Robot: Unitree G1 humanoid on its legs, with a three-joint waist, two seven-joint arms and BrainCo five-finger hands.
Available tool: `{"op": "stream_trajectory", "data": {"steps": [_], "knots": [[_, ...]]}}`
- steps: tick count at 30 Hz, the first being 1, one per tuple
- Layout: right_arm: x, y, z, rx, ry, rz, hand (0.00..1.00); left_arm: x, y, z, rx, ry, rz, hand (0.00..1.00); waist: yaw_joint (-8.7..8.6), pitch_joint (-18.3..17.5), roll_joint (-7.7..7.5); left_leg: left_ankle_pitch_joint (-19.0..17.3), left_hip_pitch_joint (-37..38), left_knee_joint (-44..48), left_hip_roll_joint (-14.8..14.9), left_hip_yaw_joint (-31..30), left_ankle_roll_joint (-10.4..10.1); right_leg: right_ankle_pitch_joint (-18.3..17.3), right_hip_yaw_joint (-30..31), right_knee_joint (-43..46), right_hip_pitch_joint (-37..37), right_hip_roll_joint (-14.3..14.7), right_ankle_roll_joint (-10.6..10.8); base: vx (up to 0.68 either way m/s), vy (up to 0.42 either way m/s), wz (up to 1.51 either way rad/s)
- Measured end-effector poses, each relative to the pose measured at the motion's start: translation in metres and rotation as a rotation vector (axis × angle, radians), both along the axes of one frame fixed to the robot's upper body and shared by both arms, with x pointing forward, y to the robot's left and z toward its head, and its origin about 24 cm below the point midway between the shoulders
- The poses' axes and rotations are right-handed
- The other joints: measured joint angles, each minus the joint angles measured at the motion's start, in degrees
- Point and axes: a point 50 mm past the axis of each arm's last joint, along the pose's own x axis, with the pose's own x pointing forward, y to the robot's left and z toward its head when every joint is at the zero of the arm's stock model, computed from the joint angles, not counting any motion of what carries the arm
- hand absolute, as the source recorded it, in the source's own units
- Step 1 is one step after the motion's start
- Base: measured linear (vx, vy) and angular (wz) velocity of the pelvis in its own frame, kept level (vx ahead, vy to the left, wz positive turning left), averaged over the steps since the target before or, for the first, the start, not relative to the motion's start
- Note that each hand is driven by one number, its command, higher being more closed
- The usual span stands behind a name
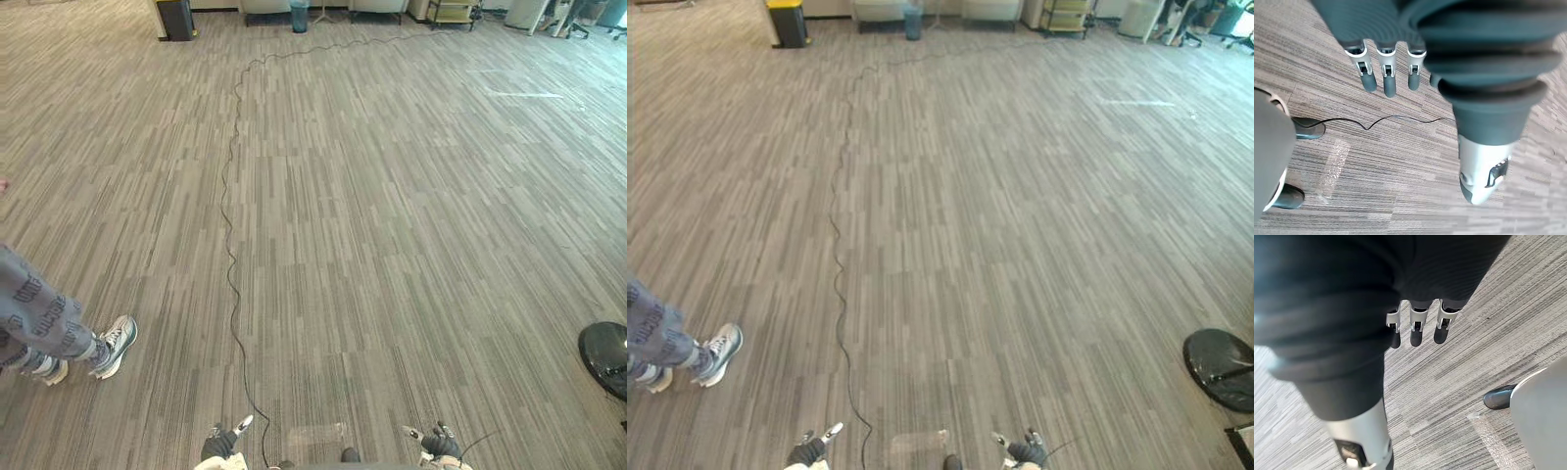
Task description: Pick up cushions and gather them together orderly.
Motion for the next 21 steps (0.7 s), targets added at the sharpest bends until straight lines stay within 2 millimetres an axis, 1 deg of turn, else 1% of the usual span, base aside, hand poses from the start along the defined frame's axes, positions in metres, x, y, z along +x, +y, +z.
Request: {"op": "stream_trajectory", "data": {"steps": [5, 7, 16, 20, 21], "knots": [[0.0, -0.001, -0.001, 0.006, 0.006, -0.012, 0.0, 0.004, -0.003, 0.0, 0.018, 0.002, -0.074, 0.0, 0.0, 0.2, 0.25, 0.3, 0.1, -0.1, 0.0, -0.6, -0.1, 0.0, -0.4, 0.0, 0.3, 0.0, 0.0, -0.07, -0.056, 0.06], [0.0, 0.0, -0.001, 0.007, 0.007, -0.012, 0.0, 0.005, -0.004, 0.001, 0.025, 0.005, -0.105, 0.0, 0.0, 0.2, 0.19, 0.5, 0.1, -0.2, 0.0, -0.6, -0.1, -0.3, -0.6, 0.0, 0.4, 0.0, -0.4, -0.09, -0.056, 0.01], [-0.001, -0.001, -0.001, 0.0, 0.014, -0.012, 0.0, 0.008, -0.005, 0.0, 0.034, 0.011, -0.144, 0.0, -0.01, 0.4, 0.17, 1.0, -0.1, -0.2, 0.2, -0.8, 0.0, -0.7, -1.3, 0.4, 0.3, 0.1, -1.0, -0.07, -0.049, 0.02], [0.0, -0.002, 0.0, -0.006, 0.007, -0.012, 0.0, 0.011, -0.004, 0.001, 0.036, 0.013, -0.146, 0.0, -0.01, 0.8, 0.05, 0.2, -1.6, -0.2, 0.5, -0.5, -0.7, -2.8, -1.3, 4.5, -2.9, 0.1, -1.4, 0.01, -0.012, 0.0], [0.003, 0.0, 0.001, -0.004, -0.004, -0.014, 0.0, 0.014, 0.0, 0.003, 0.044, 0.003, -0.134, 0.0, -0.01, 1.7, -0.63, -1.2, -2.2, 2.3, 0.9, -0.1, -1.1, -4.7, -1.5, 7.8, -4.1, -0.2, -1.7, 0.08, -0.018, 0.03]]}}
